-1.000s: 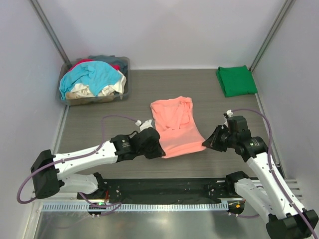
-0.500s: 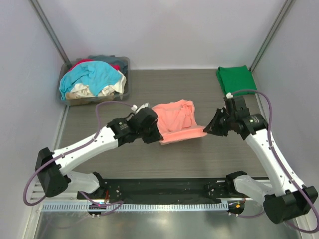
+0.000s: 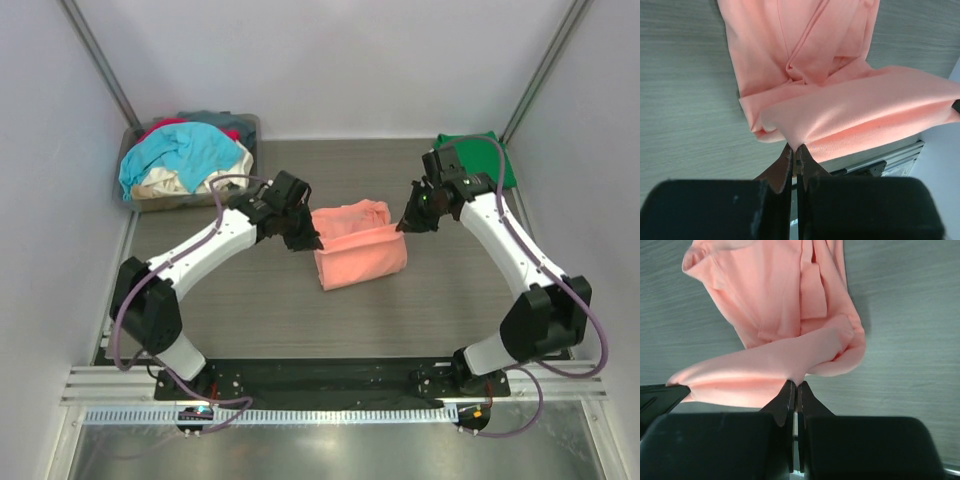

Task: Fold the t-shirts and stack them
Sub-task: Fold the tshirt

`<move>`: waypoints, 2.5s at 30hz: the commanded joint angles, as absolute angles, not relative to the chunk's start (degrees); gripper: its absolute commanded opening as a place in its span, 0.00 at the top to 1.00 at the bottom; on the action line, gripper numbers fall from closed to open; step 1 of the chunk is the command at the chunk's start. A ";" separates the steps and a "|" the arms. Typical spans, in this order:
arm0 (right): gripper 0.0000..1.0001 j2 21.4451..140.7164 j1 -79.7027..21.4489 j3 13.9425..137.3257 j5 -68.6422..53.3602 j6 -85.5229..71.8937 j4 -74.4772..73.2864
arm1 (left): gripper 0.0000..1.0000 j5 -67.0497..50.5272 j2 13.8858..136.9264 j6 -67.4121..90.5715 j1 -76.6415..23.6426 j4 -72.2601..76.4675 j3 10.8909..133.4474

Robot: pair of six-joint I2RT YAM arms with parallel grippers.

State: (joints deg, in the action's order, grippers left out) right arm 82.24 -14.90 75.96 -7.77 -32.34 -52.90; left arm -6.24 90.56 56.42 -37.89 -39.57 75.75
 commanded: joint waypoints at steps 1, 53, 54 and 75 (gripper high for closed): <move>0.99 86.55 -14.24 82.34 -3.52 -29.18 -50.01 | 1.00 -7.30 92.80 51.68 -34.64 -42.63 79.71; 0.44 84.38 -12.22 63.65 -22.93 -29.27 -21.54 | 0.48 -7.72 103.02 40.25 -33.11 -42.73 92.66; 0.48 83.77 -12.22 61.46 -25.03 -29.18 -20.32 | 0.48 -8.60 102.31 41.47 -34.44 -40.71 90.64; 0.81 78.68 -13.71 34.10 -18.81 -33.40 -8.78 | 0.64 -6.42 110.41 37.97 -37.88 -27.67 66.27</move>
State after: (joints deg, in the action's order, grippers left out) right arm 83.88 -12.56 34.98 -20.45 -32.58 -7.38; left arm -13.89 110.26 42.46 -37.87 -22.87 70.13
